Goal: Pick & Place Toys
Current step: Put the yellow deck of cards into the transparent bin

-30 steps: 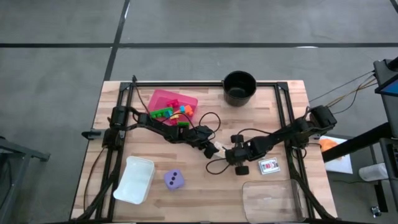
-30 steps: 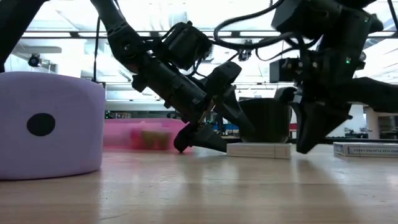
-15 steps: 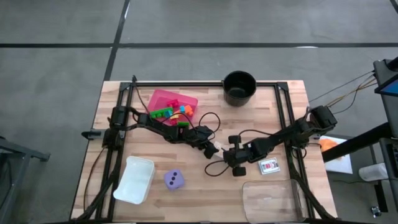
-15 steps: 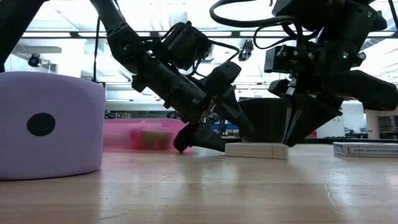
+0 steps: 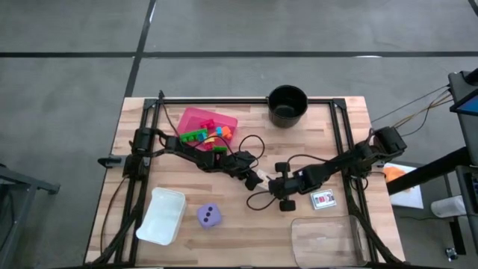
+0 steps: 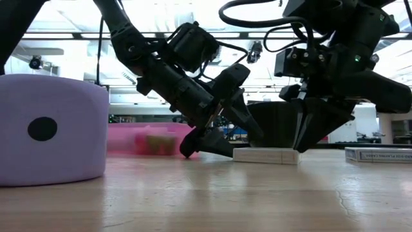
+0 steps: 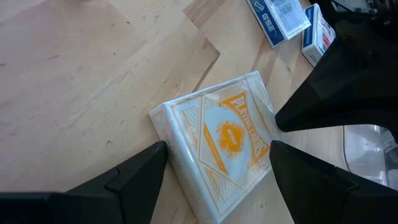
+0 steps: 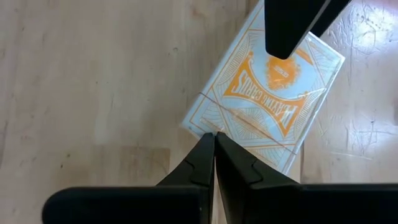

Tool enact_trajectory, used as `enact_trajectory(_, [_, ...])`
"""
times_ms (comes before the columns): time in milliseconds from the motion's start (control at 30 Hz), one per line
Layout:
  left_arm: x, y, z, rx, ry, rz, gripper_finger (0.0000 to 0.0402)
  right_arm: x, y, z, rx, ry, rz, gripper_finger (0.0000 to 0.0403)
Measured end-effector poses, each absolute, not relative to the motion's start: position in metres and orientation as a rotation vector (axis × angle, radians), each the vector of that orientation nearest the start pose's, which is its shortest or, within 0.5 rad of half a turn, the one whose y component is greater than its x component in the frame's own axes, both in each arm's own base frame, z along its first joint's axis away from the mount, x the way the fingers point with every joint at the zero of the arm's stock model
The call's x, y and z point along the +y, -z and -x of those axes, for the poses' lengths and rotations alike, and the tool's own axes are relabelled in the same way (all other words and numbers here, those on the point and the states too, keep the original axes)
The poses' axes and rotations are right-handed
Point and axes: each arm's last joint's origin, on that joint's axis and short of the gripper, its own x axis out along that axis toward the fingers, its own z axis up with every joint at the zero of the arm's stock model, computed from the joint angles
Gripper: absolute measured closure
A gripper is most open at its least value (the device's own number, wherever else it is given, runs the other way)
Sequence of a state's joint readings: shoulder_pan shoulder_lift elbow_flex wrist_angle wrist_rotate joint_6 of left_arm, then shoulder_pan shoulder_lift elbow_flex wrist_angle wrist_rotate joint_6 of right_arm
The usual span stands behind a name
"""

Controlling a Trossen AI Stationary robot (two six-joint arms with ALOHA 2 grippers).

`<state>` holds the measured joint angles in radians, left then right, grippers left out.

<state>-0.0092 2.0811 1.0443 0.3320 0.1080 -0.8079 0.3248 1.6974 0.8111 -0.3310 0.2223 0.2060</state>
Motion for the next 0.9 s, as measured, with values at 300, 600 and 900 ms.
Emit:
enact_trajectory(300, [-0.013, -0.090, -0.398, 0.724, -0.175, 0.800, 0.0107, 0.085, -0.119, -0.272, 1.175, 0.018, 0.127, 0.0385])
enact_trajectory(600, [-0.018, -0.092, -0.399, 0.724, -0.169, 0.801, 0.0107, 0.085, -0.113, -0.266, 1.219, -0.029, 0.099, 0.0385])
enact_trajectory(900, [-0.022, -0.093, -0.401, 0.738, -0.163, 0.795, 0.0107, 0.084, -0.116, -0.266, 1.193, -0.009, 0.112, 0.0385])
